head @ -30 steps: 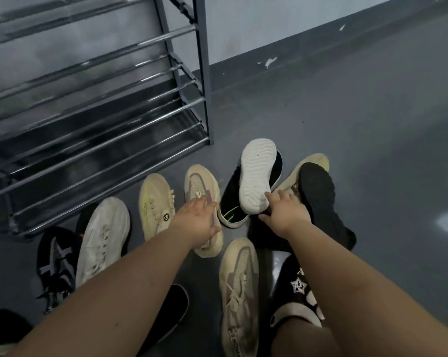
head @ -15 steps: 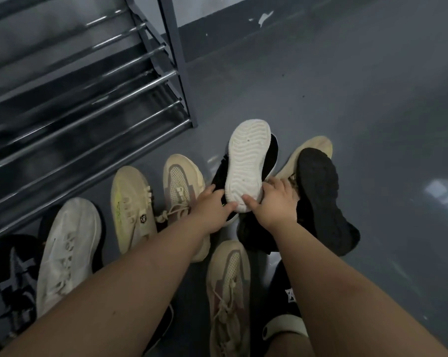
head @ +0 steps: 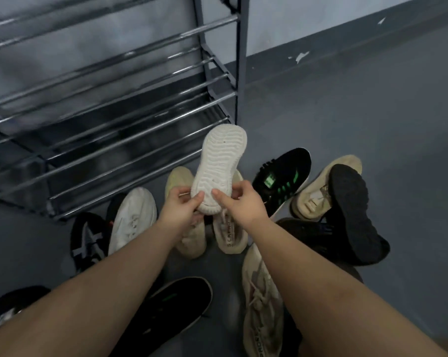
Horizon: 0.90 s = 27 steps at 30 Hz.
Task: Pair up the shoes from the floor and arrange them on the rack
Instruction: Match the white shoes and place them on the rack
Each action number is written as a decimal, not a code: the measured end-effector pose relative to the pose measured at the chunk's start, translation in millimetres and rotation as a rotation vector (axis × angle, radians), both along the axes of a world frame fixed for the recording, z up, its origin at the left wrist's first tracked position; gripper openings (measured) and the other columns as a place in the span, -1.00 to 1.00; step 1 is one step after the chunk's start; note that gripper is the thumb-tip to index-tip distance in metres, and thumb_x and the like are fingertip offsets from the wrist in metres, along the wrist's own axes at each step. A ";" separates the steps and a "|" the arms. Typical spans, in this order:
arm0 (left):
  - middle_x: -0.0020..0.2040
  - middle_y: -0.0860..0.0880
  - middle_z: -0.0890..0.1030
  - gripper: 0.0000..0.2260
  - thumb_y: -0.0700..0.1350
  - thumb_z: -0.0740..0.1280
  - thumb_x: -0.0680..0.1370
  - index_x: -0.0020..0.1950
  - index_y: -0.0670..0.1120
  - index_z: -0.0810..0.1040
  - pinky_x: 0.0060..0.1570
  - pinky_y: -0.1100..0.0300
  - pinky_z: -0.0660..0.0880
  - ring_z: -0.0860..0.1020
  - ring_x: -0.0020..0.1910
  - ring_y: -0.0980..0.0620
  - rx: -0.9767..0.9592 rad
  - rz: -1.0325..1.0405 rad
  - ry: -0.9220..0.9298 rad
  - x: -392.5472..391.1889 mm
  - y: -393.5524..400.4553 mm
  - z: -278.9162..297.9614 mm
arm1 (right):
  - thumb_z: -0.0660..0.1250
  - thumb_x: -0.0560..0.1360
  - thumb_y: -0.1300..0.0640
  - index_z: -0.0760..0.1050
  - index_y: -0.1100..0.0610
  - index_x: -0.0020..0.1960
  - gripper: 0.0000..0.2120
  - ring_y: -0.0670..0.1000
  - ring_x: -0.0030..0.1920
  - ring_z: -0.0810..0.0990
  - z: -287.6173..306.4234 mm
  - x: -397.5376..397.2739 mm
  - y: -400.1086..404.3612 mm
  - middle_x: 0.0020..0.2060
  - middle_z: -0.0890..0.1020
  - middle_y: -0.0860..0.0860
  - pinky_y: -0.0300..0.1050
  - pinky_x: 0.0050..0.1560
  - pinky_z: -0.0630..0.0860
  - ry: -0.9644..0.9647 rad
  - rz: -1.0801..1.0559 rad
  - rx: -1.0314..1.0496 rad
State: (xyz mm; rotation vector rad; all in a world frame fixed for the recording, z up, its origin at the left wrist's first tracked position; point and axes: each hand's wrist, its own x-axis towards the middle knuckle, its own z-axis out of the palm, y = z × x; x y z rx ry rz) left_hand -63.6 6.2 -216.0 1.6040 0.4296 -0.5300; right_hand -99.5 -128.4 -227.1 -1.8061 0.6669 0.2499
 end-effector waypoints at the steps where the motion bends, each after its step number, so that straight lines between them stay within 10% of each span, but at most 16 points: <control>1: 0.18 -0.26 0.52 -0.76 -0.23 0.33 0.53 0.14 -0.17 0.35 -0.07 0.02 0.53 0.55 -0.02 -0.08 0.043 -0.010 -0.047 -5.3 15.8 4.2 | 0.44 0.38 -0.18 0.44 0.13 0.11 -0.51 0.00 -0.02 0.56 2.2 -1.3 14.8 -0.04 0.57 0.00 -0.08 0.05 0.51 0.025 -0.018 0.063; 5: 0.09 -0.09 0.52 -0.66 -0.23 0.44 0.44 0.17 -0.20 0.43 0.05 0.24 0.50 0.56 0.02 0.01 0.309 -0.138 -0.276 -35.5 72.9 20.7 | 0.41 0.34 -0.28 0.49 0.11 -0.13 -0.55 0.01 -0.16 0.56 9.4 -13.7 74.1 -0.22 0.59 -0.01 -0.15 -0.10 0.47 0.140 -0.030 0.266; 10: 0.10 0.13 0.50 -0.57 -0.07 0.49 0.40 0.22 0.00 0.46 0.08 0.20 0.43 0.49 0.07 0.08 0.475 -0.245 -0.376 -66.4 112.1 39.6 | 0.34 0.18 -0.48 0.54 0.10 0.19 -0.18 0.01 -0.12 0.57 31.8 -26.9 129.4 -0.16 0.59 -0.03 -0.10 -0.13 0.52 0.306 0.036 0.473; 14: 0.16 0.15 0.52 -0.55 0.03 0.46 0.38 0.22 0.16 0.41 0.02 0.16 0.45 0.51 0.11 0.09 0.575 -0.323 -0.458 -79.8 121.7 58.2 | 0.29 0.40 -0.34 0.53 0.05 -0.14 -0.56 -0.03 -0.25 0.49 51.6 -33.9 137.4 -0.34 0.52 -0.02 -0.12 -0.09 0.44 0.306 0.032 0.531; 18: 0.33 0.12 0.44 -0.32 0.12 0.49 0.32 0.38 0.15 0.29 0.20 0.17 0.40 0.41 0.31 0.10 0.580 -0.464 -0.558 -90.3 125.9 60.2 | 0.36 0.39 -0.27 0.57 0.13 0.13 -0.47 0.04 -0.11 0.59 55.3 -55.9 128.6 -0.17 0.68 0.04 -0.04 0.01 0.53 0.244 -0.002 0.607; 21: 0.44 0.06 0.30 -0.19 0.20 0.47 0.32 0.48 0.07 0.19 0.38 0.05 0.29 0.29 0.39 0.08 0.381 -0.385 -0.400 -97.0 123.5 60.5 | 0.30 0.44 -0.26 0.54 0.08 0.18 -0.51 0.10 0.21 0.56 56.4 -70.4 116.6 0.15 0.64 0.09 0.06 0.35 0.41 0.262 -0.022 0.682; 27: 0.21 -0.03 0.55 -0.50 0.24 0.04 0.58 0.34 -0.04 0.43 0.03 0.08 0.44 0.52 0.17 -0.06 -0.368 -0.111 0.362 -102.3 121.2 61.5 | 0.27 0.50 -0.13 0.51 0.07 0.20 -0.63 0.03 -0.02 0.60 61.7 -90.1 113.2 0.06 0.63 0.04 -0.06 0.00 0.54 0.332 0.015 0.841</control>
